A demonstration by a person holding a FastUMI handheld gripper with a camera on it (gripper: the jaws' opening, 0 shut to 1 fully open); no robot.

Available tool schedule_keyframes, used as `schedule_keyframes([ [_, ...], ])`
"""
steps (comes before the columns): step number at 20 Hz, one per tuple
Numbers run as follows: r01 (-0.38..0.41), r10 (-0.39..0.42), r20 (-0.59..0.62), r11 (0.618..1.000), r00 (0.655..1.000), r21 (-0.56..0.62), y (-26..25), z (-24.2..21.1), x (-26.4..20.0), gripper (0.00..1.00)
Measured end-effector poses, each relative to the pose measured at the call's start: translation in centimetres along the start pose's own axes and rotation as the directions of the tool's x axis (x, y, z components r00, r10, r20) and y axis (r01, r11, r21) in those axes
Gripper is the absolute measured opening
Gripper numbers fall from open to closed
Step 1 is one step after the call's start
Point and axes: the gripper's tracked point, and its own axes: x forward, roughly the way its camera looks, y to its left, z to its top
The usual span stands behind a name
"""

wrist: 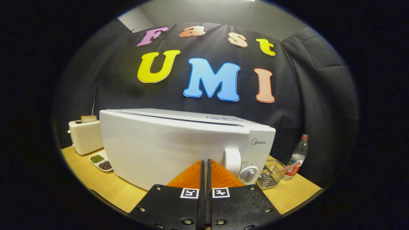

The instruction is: Open the microwave, put the food inside, and close the microwave door.

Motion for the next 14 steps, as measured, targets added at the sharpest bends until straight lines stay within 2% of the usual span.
schedule_keyframes([
  [4, 0.023, -0.023, 0.007, 1.0, 1.0, -0.003, -0.3, 0.1, 2.2, 0.01],
  [8, 0.036, -0.036, 0.013, 0.998, 0.999, -0.045, -0.2, -0.1, 2.0, 0.02],
  [14, -0.029, 0.031, -0.034, 0.997, 0.999, 0.067, 0.6, -0.3, -1.4, 0.03],
])
